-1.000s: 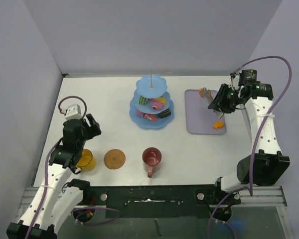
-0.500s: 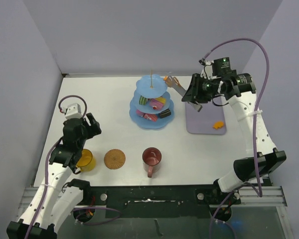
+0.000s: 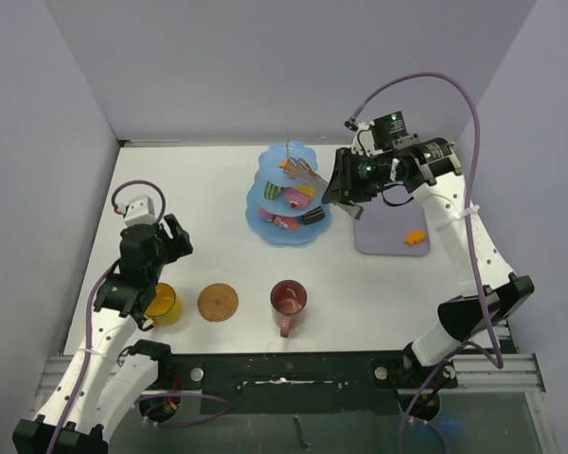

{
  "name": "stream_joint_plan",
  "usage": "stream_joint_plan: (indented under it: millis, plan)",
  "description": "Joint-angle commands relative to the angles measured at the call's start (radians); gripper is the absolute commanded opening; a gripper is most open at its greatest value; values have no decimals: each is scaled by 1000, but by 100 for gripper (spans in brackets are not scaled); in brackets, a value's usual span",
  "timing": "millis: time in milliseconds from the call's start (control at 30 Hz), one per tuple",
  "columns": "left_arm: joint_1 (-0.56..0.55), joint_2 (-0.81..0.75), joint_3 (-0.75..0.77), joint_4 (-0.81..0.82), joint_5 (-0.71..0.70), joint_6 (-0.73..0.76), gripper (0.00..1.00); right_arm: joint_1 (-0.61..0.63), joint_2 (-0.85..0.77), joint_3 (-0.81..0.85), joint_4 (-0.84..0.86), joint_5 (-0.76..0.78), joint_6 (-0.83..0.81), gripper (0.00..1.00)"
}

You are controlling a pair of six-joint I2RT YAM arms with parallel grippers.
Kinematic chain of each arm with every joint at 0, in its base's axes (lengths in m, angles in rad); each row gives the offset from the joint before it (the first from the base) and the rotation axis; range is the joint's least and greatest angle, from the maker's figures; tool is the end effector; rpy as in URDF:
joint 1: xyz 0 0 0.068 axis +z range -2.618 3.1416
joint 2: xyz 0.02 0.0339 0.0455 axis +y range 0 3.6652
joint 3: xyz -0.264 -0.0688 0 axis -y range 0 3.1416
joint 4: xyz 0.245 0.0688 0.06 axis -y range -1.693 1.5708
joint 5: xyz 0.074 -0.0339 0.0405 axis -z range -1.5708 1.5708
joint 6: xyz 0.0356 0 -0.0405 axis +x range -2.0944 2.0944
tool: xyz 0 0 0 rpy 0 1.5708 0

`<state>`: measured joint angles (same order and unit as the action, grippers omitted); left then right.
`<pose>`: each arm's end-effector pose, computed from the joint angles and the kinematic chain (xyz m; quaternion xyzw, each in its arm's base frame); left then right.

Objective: Serve the afternoon tea

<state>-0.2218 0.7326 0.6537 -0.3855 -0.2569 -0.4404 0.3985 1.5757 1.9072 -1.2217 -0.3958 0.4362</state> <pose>0.1675 -0.0285 0.2820 -0.1589 0.8315 -0.0663 0.5282 0.2718 0.1293 0.4309 -0.0482 0.9253 0.3021 0.2240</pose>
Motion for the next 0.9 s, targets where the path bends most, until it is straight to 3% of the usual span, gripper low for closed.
stream_joint_plan:
  millis: [0,367,567,867]
  plan:
    - [-3,8,49,79,3,14,68,48,30,64,61,17,16,21]
    - [-4,19,73,74,1,41,68,94,134,146,58,164,17,25]
    - [-4,27,70,82,-1,40,68,95,151,148,69,117,11,35]
    - [-4,55,72,99,6,39,68,84,109,136,60,73,22,37]
